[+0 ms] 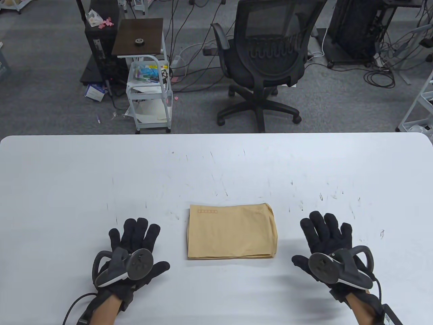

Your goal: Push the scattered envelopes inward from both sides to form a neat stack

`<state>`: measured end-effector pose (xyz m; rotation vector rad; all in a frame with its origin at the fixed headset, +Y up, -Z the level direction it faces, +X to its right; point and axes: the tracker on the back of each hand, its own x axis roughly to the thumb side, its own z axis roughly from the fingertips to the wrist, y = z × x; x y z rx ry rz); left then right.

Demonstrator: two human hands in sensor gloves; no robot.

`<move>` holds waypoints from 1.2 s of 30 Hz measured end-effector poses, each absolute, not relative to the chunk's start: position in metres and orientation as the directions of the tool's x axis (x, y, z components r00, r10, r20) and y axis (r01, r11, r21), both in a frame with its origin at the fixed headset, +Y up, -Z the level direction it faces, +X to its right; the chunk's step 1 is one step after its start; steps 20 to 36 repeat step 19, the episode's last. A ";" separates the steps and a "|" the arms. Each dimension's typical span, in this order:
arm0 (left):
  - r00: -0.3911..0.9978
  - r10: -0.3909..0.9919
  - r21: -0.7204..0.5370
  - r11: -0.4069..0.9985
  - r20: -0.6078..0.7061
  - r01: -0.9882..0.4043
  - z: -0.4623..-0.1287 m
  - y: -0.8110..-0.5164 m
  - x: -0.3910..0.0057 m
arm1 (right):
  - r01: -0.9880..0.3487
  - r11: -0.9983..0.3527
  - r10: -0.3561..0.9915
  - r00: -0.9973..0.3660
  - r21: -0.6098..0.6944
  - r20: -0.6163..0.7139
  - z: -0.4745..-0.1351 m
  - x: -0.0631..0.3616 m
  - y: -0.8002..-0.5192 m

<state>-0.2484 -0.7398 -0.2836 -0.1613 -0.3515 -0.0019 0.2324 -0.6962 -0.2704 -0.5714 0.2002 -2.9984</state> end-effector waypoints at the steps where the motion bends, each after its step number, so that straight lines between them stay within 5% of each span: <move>1: 0.939 0.032 -0.167 0.986 0.343 0.028 -0.283 -0.741 -0.248 | 0.064 -0.988 -0.112 -0.926 -0.144 0.360 -0.270 0.232 -0.697; 36: 0.934 0.037 -0.228 0.973 0.355 0.048 -0.286 -0.749 -0.241 | 0.101 -0.992 -0.124 -0.919 -0.082 0.374 -0.274 0.227 -0.702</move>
